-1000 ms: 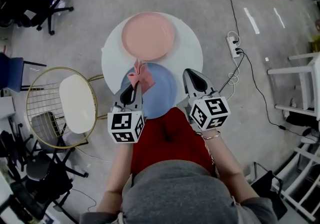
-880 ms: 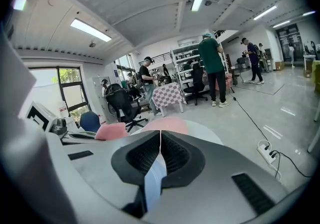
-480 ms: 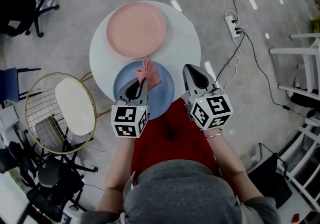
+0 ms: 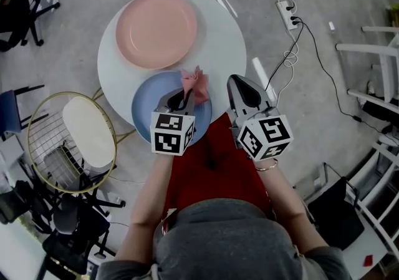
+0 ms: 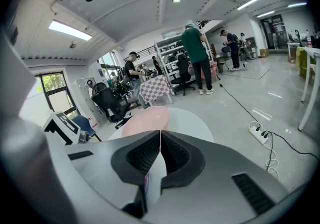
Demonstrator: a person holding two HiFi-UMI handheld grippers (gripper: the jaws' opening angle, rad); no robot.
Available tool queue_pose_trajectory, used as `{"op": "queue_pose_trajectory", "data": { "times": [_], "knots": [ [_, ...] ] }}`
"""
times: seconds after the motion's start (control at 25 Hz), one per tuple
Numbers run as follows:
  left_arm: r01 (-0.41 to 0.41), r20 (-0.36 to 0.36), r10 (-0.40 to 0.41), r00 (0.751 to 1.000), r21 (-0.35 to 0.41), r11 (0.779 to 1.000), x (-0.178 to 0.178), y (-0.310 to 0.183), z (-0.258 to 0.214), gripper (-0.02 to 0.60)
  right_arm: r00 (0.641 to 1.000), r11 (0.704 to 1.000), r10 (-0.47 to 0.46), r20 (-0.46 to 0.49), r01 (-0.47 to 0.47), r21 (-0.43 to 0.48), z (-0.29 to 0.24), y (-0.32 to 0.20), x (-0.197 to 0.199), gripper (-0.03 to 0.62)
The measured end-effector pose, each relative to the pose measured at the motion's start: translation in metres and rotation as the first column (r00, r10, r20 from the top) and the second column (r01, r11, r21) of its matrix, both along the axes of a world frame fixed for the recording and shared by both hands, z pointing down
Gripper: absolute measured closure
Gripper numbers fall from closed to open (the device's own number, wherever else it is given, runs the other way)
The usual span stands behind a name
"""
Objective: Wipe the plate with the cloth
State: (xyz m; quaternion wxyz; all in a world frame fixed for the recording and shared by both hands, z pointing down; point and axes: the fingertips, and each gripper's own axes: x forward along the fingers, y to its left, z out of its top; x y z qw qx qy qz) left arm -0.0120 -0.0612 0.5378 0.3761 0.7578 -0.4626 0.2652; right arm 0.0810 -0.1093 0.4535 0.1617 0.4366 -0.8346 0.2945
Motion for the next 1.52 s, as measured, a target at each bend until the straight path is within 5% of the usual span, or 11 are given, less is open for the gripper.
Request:
{"op": "queue_pose_trajectory", "data": {
  "times": [0.56,1.04,1.52],
  "knots": [
    [0.2,0.165,-0.179,0.97,-0.121,0.972,-0.047,-0.008,0.033,0.552,0.995,0.995,-0.095,0.011,0.096,-0.036,0.01,-0.005,-0.022,0.565],
    [0.424,0.294,-0.378,0.878,-0.11,0.899,-0.108,0.022,0.028,0.552,0.969,0.968,-0.245,0.021,0.246,-0.041,0.008,0.003,-0.064,0.565],
    [0.609,0.337,-0.555,0.761,-0.074,0.79,-0.154,0.065,0.012,0.552,0.93,0.93,-0.368,0.023,0.368,-0.018,0.002,0.009,-0.101,0.565]
  ]
}}
